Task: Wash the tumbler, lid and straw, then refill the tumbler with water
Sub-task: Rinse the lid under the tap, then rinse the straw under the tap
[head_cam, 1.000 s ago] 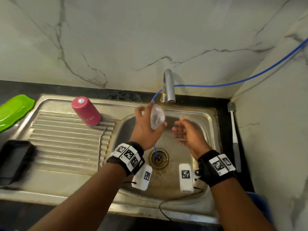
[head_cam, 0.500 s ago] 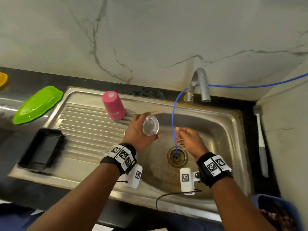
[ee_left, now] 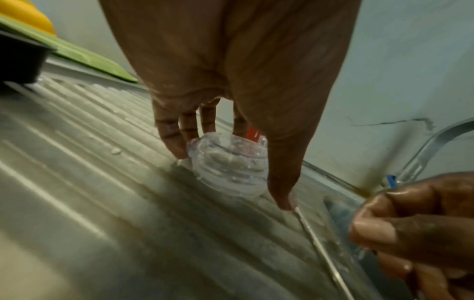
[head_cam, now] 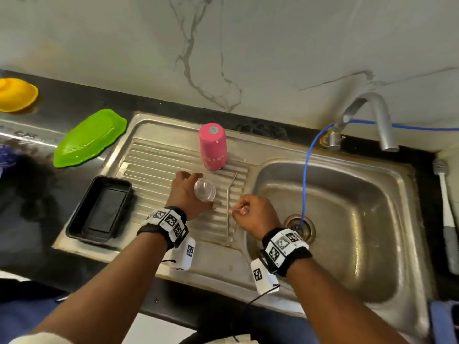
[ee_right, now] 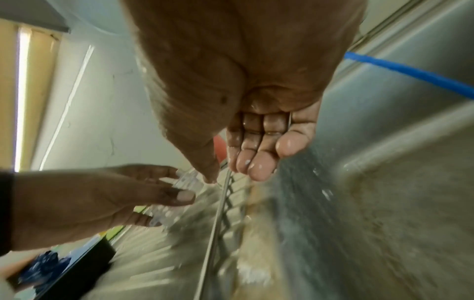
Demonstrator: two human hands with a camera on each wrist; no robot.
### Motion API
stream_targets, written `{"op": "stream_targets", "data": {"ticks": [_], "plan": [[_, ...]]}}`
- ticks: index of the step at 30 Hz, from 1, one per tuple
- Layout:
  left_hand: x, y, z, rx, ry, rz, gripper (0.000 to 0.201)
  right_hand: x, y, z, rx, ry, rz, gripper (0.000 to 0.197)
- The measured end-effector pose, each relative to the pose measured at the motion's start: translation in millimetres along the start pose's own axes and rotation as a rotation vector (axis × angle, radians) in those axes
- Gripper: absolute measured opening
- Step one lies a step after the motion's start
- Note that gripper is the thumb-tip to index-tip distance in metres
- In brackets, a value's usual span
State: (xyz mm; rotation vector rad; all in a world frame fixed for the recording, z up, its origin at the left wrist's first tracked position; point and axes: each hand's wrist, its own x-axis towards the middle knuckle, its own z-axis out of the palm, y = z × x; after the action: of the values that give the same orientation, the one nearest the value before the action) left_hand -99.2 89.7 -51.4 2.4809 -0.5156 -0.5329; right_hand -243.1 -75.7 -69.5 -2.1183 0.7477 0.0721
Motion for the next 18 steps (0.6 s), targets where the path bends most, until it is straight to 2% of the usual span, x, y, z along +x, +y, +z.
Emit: {"op": "stream_targets", "data": {"ticks": [8, 13, 18], "plan": [[-1, -11, 4, 0.055, 0.021, 0.015, 0.103, 7, -26, 21, -0.219, 0.002, 0.090, 0.041], [-5, -11, 2, 0.071, 0.046, -0.001, 0.108, 10, -37, 24, -0.262, -0.061, 0.098, 0.037], [-9, -1, -3, 0.095, 0.083, 0.050, 0.106, 0, -40, 14, -0.250, -0.087, 0.052, 0.041]]}}
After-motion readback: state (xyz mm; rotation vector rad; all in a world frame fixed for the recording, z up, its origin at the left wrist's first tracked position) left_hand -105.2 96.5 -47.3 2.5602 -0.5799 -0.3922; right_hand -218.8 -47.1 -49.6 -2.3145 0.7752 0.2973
